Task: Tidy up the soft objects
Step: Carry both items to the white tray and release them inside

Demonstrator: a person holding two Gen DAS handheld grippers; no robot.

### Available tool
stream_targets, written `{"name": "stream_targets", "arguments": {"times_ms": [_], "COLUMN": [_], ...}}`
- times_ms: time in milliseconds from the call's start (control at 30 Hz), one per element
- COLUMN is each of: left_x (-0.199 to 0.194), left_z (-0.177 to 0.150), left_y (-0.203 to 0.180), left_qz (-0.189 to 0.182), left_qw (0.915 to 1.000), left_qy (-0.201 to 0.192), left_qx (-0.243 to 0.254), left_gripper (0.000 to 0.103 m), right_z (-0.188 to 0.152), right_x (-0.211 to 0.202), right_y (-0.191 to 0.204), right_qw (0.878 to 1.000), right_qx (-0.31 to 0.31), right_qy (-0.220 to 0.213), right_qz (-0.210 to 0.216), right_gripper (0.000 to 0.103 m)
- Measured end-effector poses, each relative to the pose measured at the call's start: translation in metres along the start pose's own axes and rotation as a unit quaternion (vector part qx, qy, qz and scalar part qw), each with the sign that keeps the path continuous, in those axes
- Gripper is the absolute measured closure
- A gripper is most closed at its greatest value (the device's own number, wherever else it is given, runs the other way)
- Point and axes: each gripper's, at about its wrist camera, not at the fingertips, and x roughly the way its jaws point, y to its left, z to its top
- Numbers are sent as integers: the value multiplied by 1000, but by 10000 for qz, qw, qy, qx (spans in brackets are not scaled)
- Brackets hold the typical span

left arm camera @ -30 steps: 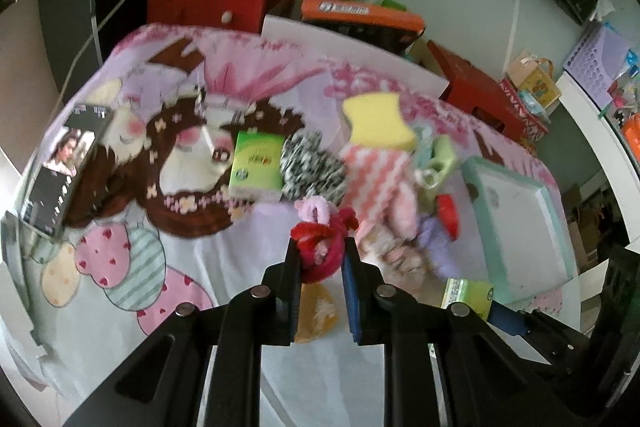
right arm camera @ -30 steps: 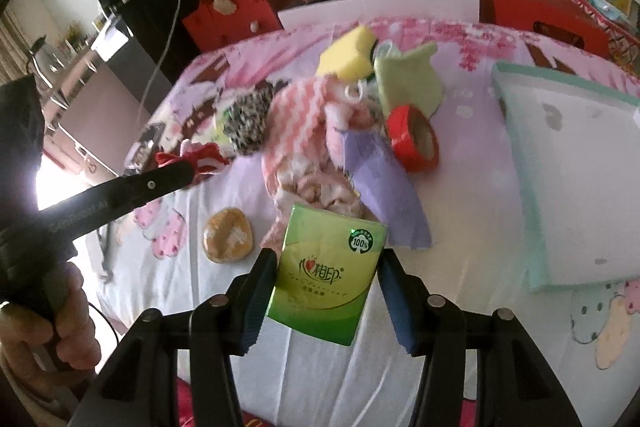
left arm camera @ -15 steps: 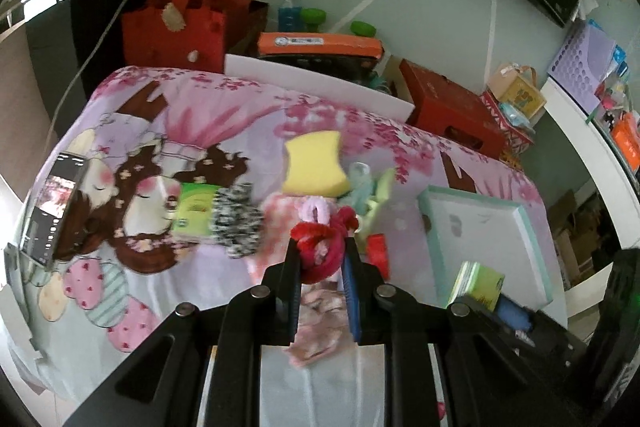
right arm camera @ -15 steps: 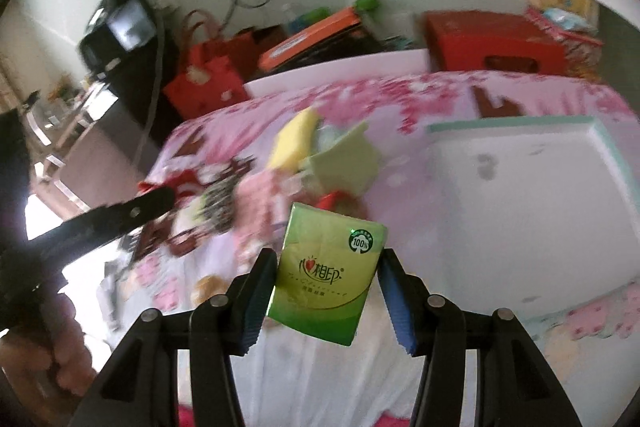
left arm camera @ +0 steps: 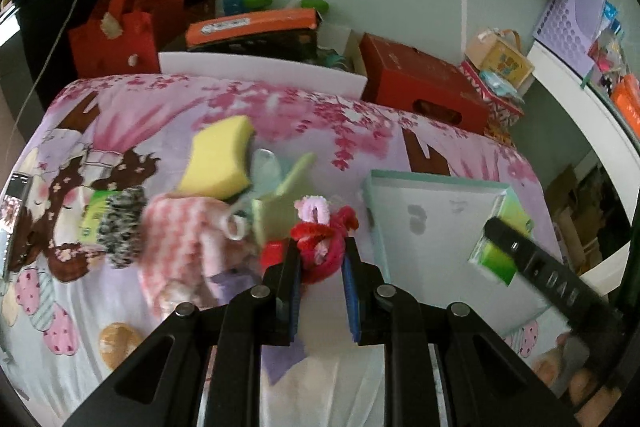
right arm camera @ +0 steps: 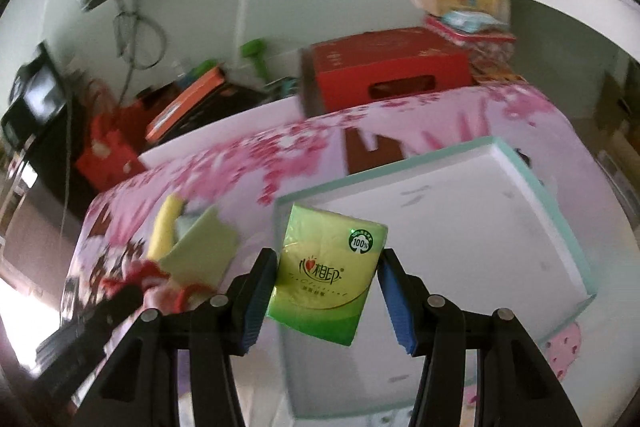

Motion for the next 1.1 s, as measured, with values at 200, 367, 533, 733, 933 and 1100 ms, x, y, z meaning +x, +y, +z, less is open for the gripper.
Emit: {"name": "stream_targets", "arguments": {"times_ms": [200,367,533,733,933,1100], "left_x": [21,43,58,69,77,77], "left_z": [-3,-15,-29,-40,-44,-43], "left_y": [-29,-57,-86,-101,-107,-106], "left_qz": [-92,-426,-676,-744,-768,-773], "left_qw": [9997,9975,9926,9894,9880,9878], "left_qy": [48,209,316,444,424,470], "left_qx": [228,521,957,1163,1272,1269], "left_gripper": [83,83,83,83,83,55], "right_z": [9,4,0,-5,-7,-7], "right_x": [10,20,22,28,25,23], "right_y": [-41,-80,-109,-122,-119,-118], "right_qw": [9987,9949,9911,9894,9905,9909], "right_qx": [339,683,917,1026,973,926], "right_qy": [-101,71,122,260,259,237], "right_qz": [-363,-739,-955,-995,-937,-946], "right_gripper": [48,48,48,47,47,46]}}
